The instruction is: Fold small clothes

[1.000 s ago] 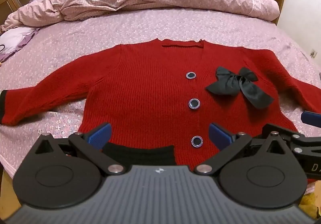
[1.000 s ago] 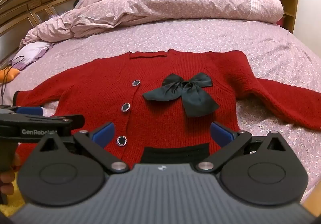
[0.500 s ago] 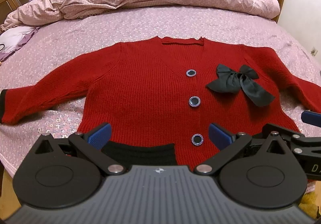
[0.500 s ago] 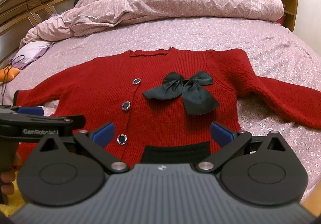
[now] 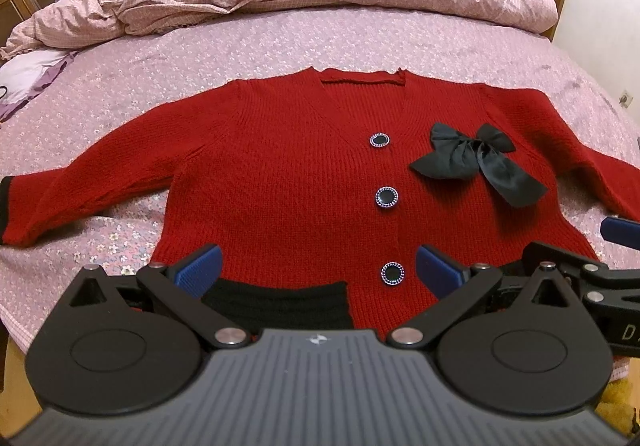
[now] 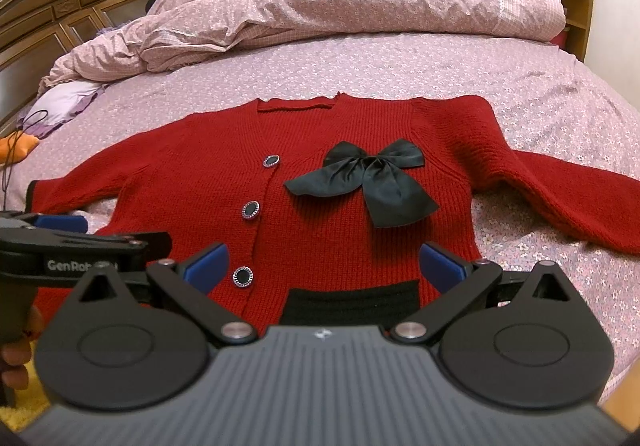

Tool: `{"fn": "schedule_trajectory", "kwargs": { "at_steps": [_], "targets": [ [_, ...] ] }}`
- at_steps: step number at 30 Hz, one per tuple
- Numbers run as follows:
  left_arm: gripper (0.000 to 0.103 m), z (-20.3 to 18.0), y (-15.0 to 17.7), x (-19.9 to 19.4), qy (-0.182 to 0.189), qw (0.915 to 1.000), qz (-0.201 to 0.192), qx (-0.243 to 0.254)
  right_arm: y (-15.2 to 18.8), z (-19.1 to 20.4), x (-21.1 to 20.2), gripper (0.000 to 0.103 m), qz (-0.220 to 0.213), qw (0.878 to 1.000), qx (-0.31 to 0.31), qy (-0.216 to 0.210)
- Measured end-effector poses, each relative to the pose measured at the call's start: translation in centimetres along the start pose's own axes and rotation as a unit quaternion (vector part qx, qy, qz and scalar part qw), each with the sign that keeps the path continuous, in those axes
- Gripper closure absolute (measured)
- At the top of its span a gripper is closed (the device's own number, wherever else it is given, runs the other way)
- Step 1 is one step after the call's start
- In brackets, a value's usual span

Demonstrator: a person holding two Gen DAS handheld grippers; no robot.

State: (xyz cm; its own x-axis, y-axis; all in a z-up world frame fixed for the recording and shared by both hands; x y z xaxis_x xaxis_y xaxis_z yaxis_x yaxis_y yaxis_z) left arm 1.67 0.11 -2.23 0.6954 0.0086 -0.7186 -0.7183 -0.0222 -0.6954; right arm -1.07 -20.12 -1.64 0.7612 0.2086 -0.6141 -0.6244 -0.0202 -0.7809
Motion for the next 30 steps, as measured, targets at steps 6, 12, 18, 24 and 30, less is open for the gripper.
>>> {"fn": "schedule_trajectory", "kwargs": {
  "at_steps": [6,12,18,24,30],
  "targets": [
    [0.0,-0.04,-0.11,-0.09,-0.002,1.0,-0.003,0.001,-0.06,-0.06,0.06,0.0,0.0,1.0,0.001,0.001],
    [0.0,-0.08,-0.17,-0.05,-0.002,1.0,-0.002,0.001,-0.08,-0.03,0.01,0.0,0.001,1.0,0.003,0.001],
    [0.0,-0.08,-0.2,-0.06,-0.003,1.0,-0.002,0.001,-0.07,-0.03,0.04,0.0,0.001,1.0,0.003,0.002],
    [0.0,-0.04,-0.27,-0.07,-0.003,1.0,-0.002,0.001,-0.04,0.02,0.19,0.0,0.006,1.0,0.002,0.005],
    [0.0,-0.05,-0.29,-0.07,-0.003,1.0,-0.003,0.001,0.03,-0.04,0.37,0.0,0.014,1.0,0.005,0.006]
  ]
}}
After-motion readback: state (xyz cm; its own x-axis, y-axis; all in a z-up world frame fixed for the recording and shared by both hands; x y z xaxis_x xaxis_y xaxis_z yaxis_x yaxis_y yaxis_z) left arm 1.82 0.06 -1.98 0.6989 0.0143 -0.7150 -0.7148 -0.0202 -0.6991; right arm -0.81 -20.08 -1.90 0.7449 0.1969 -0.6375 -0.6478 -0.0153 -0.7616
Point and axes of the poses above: each gripper's, at about its wrist camera, not at the fingertips, and x roughly the way its jaws point, z to its left, y to its underside, the point moved 2 cm from there along x, roughly the way its jaws point, and after that the axes turned 1 degree about -z, right-handed, at the moved point
